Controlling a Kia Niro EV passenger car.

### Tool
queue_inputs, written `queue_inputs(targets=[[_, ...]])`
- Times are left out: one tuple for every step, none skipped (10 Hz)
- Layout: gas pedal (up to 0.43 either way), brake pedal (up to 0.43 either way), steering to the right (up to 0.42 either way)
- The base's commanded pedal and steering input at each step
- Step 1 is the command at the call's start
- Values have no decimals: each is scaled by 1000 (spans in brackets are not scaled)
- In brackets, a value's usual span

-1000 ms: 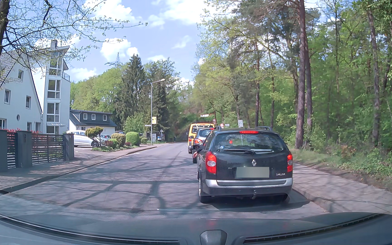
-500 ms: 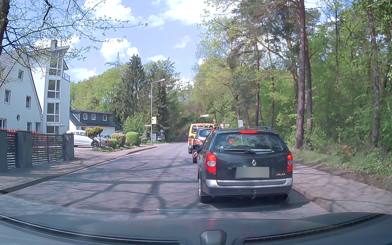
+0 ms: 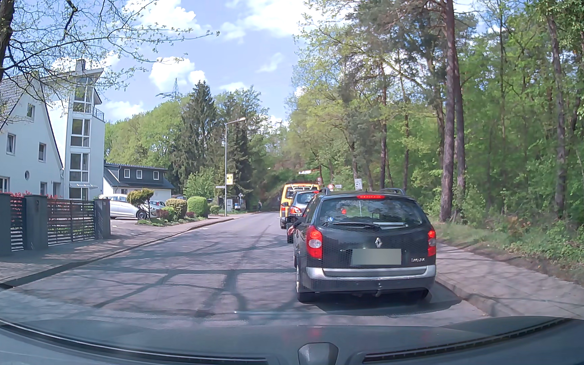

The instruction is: Follow the waypoints while adhering to traffic rules and regulations

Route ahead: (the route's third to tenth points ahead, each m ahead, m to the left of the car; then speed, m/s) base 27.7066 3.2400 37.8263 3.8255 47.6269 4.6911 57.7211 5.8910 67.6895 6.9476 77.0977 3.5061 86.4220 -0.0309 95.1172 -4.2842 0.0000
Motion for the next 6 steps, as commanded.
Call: queue_inputs(targets=[[0,159,1],[0,159,1],[0,159,1],[0,159,1],[0,159,1],[0,159,1]])
